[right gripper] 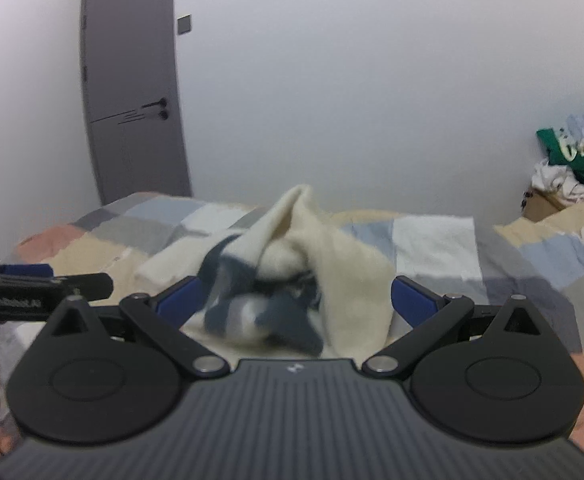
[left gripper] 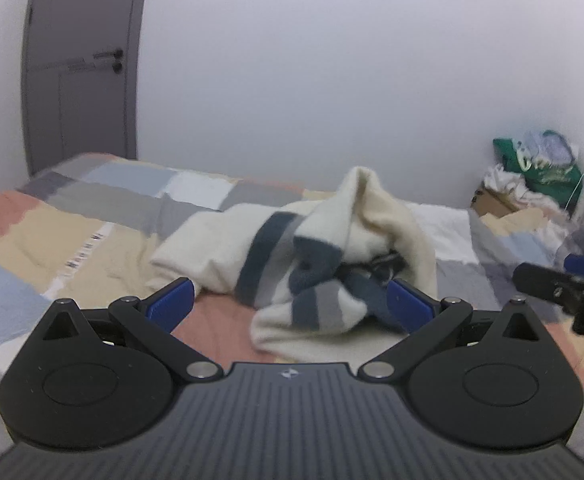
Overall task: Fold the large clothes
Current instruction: 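Grasp the blanket's blue stripe with the left gripper while the right gripper grasps a cream edge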
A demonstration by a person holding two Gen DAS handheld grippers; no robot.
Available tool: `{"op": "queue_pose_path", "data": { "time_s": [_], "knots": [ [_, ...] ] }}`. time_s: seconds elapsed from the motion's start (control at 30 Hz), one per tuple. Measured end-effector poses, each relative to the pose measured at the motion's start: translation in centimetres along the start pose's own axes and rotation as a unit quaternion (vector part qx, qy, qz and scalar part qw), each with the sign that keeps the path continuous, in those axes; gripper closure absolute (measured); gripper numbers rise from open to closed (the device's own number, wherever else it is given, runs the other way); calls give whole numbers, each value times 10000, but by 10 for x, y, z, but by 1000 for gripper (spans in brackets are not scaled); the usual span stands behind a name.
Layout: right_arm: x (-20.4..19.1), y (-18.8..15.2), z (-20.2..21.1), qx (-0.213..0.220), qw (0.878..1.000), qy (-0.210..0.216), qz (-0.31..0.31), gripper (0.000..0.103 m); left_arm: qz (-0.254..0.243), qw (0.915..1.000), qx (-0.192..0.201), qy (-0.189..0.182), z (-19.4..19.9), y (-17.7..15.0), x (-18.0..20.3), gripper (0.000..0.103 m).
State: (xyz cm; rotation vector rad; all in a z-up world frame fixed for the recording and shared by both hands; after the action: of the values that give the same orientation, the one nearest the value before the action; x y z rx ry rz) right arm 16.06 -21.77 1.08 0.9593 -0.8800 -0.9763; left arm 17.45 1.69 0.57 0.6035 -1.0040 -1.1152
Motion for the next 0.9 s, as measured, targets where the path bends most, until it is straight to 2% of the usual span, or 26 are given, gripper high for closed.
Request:
{"op": "queue_pose_path", "data": {
  "time_s": [0.07,0.23,0.33,0.47,0.53,0.57,0.63,0.7,0.73,0.77,0.8,0.87,0.9],
  "knots": [
    [5,4,-20,-53,10000,-54,-31,0,249,9995,-173,-100,-24,10,-5,0],
    [23,2,-82,-237,9987,123,-437,0,845,9941,-597,-317,-99,22,-27,0],
    [28,-9,-117,-264,9990,88,-357,2,1025,9890,-906,-566,-144,14,-38,1],
    [34,-33,-155,-337,9989,109,-304,5,1175,9839,-1119,-745,-197,-5,-45,2],
    [37,-52,-173,-494,9983,83,-308,14,1201,9816,-1237,-823,-219,-16,-40,6],
    [38,-61,-181,-605,9976,43,-321,23,1164,9816,-1260,-840,-229,-21,-37,8],
    [42,-77,-191,-806,9960,-65,-374,32,900,9858,-1179,-791,-250,-25,-24,18],
    [48,-93,-197,-917,9943,-84,-529,47,706,9870,-1253,-724,-267,-26,-8,28],
    [50,-98,-199,-925,9936,-80,-637,50,609,9877,-1282,-664,-276,-27,-2,37],
    [53,-101,-199,-911,9931,-63,-740,59,490,9894,-1264,-511,-282,-29,2,44],
    [54,-101,-198,-845,9931,-28,-815,63,415,9902,-1255,-442,-287,-30,3,57],
    [54,-97,-197,-733,9948,-264,-656,64,493,9912,-1160,-397,-288,-29,-1,69],
    [52,-93,-197,-656,9962,-262,-504,68,580,9912,-1109,-434,-286,-28,-4,78]
  ]
}}
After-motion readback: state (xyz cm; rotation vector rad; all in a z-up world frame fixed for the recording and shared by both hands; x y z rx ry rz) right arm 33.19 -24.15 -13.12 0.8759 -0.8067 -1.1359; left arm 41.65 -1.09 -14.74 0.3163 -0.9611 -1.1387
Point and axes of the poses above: each gripper's, at about its wrist camera, not at the fingertips, and z roughly against the way its jaws point, x to its right, y to its top, the point moved 6 cm from there along -z, roughly the way its jaws point, and after that the axes turned 15 degrees about z, right-handed, at the moved point
